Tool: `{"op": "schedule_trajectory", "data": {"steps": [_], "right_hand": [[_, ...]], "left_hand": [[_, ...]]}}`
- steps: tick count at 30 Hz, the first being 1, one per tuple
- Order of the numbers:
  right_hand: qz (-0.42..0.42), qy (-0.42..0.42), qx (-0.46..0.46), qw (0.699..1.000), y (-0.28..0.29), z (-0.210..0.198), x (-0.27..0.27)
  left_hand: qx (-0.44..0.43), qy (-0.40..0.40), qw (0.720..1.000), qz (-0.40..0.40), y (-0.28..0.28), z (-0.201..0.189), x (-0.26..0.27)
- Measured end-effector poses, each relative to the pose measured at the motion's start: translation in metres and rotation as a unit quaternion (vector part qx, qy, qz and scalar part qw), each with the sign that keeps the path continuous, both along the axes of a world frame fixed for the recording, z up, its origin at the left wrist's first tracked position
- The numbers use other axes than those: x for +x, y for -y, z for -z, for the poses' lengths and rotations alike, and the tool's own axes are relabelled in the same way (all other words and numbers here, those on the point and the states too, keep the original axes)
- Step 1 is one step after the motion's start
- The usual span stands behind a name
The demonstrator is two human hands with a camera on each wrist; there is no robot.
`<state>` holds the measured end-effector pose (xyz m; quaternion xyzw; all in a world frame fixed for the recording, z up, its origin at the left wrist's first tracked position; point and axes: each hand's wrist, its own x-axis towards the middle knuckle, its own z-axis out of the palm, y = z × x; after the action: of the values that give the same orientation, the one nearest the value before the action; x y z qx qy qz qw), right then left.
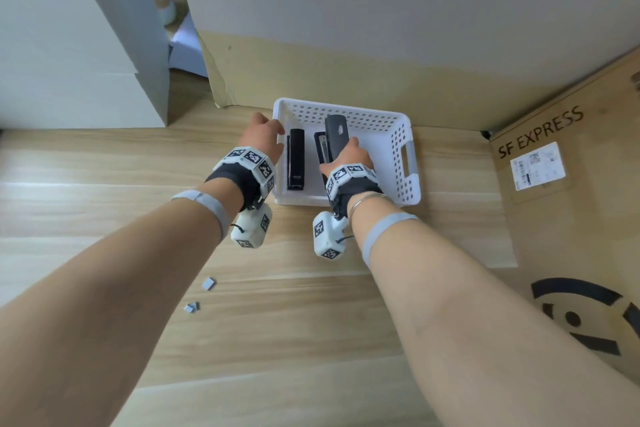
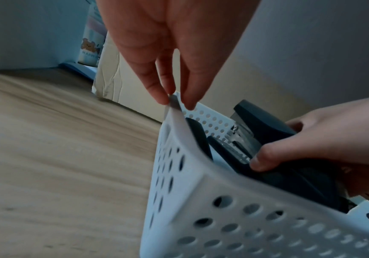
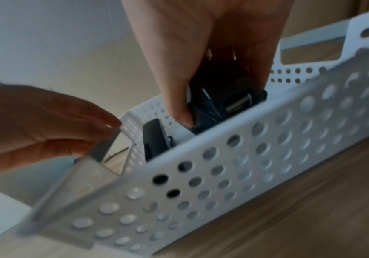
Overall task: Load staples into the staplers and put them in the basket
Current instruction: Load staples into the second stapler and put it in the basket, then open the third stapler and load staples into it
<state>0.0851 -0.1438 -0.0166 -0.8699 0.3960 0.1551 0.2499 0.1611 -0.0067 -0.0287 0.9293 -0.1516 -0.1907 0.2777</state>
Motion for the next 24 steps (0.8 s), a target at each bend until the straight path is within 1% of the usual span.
{"op": "schedule_trajectory", "data": {"steps": [7, 11, 14, 17, 21, 24], "right_hand": [[0.014, -0.009, 0.004, 1.0, -0.007, 0.028, 0.007], [0.019, -0.004, 0.012, 1.0, -0.011, 0.033, 0.005], [0.019, 0.024, 0.006, 1.0, -0.012, 0.027, 0.001], [0.022, 0.055, -0.018, 0.998, -0.009, 0.011, -0.006], [0.02, 0.053, -0.038, 0.998, -0.003, -0.009, -0.021], [0.019, 0.045, -0.055, 0.997, 0.001, -0.021, -0.045]], "left_hand": [[-0.016, 0.015, 1.0, -0.016, 0.001, 0.008, 0.003], [-0.02, 0.014, 1.0, -0.018, 0.0, 0.008, 0.002], [-0.01, 0.013, 1.0, -0.012, 0.001, 0.006, 0.0], [0.009, 0.019, 1.0, -0.009, 0.003, 0.0, -0.006], [0.005, 0.035, 0.999, 0.018, 0.008, -0.012, -0.023], [-0.009, 0.039, 0.998, 0.042, 0.012, -0.02, -0.045]]}}
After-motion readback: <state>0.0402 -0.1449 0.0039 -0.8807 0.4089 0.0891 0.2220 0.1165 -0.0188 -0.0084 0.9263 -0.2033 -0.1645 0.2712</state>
